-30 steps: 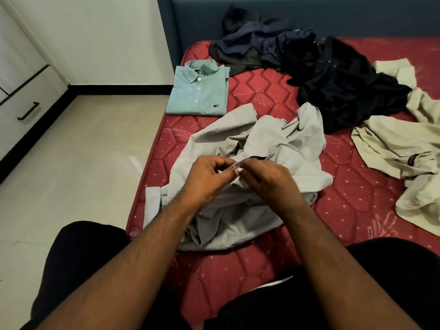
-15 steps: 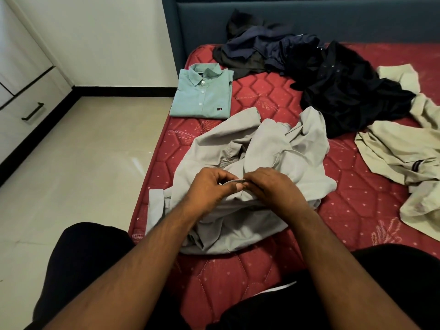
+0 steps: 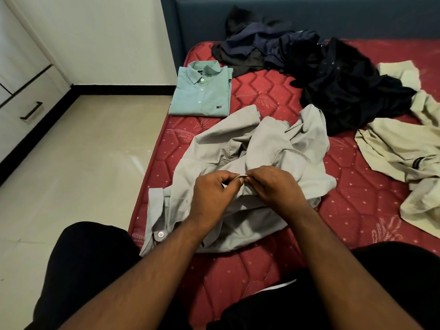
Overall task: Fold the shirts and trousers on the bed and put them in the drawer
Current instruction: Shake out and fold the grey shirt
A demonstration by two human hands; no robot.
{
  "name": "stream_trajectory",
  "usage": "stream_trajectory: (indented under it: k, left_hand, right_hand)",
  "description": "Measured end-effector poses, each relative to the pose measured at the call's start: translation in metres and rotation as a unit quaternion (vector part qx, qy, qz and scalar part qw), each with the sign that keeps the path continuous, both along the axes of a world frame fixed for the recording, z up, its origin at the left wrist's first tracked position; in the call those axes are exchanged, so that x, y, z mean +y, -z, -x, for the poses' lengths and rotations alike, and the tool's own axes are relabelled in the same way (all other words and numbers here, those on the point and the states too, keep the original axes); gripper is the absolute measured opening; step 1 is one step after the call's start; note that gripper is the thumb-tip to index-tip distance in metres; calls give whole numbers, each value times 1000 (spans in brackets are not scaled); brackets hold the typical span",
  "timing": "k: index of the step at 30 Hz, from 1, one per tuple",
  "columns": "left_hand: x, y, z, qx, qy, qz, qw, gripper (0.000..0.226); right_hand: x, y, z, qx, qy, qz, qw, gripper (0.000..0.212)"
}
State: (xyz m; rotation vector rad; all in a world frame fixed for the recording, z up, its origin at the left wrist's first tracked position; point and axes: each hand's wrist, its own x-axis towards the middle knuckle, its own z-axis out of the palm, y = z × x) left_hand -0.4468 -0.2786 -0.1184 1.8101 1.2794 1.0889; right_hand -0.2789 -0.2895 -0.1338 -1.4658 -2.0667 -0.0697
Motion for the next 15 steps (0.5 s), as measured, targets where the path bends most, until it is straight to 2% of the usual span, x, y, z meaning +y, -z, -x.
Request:
stream_trajectory:
  k: [3, 5, 11, 13, 15]
  left_hand:
    - [0, 1, 2, -69, -2, 23, 997, 13]
    - [0, 2, 2, -72, 1, -8, 997, 15]
    - [-4, 1, -5, 24, 10, -148, 989, 8]
    - [-3, 1, -4, 27, 15, -142, 989, 7]
    - [-3, 0, 0, 28, 13, -85, 996, 12]
  right_hand:
    - [-1, -3, 0, 5, 2, -24, 1000, 33]
    - [-3, -6, 2, 7, 12, -41, 999, 29]
    - [-12, -11, 8, 46, 65, -67, 995, 21]
    - [-14, -11, 11, 40, 74, -69, 994, 20]
    - [-14, -9, 13, 7, 88, -75, 993, 20]
